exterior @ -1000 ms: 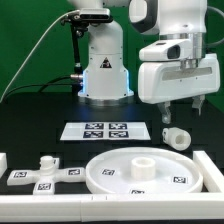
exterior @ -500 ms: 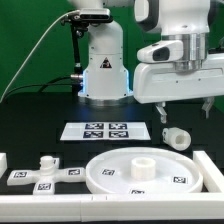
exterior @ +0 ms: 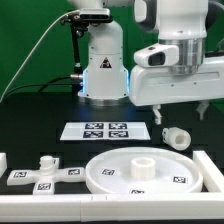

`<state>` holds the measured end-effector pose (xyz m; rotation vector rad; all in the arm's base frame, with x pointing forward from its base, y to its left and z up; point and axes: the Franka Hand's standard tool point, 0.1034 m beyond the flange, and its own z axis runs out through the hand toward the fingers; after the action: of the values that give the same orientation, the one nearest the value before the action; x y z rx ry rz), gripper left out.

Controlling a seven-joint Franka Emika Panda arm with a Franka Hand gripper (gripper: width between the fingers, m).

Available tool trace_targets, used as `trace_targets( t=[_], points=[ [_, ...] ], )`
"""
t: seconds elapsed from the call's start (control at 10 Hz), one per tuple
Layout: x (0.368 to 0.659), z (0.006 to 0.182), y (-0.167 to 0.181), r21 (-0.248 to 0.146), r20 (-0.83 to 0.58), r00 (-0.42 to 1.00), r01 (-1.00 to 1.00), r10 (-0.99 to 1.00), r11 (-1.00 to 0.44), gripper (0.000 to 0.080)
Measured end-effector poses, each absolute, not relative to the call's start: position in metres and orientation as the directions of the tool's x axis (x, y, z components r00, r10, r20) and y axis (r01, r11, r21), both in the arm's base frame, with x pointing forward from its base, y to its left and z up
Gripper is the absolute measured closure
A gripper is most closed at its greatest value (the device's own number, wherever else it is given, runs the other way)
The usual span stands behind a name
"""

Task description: Assemble round table

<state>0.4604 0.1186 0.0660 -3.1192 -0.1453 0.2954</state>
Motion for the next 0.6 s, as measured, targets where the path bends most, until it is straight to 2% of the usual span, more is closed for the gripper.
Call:
trace_targets(
  t=[0.1,0.2,0.6],
  points=[
    [0.471,0.073,0.116,0.014,-0.303,0.952,0.046,0.04,-0.999,0.015],
    [0.485,0.072,0.118,0.032,-0.36,0.933,0.003,-0.009,-0.999,0.015],
    [0.48,0.066,0.119,0.051,-0.53,0.847,-0.004,-0.031,-0.999,0.015]
  ],
)
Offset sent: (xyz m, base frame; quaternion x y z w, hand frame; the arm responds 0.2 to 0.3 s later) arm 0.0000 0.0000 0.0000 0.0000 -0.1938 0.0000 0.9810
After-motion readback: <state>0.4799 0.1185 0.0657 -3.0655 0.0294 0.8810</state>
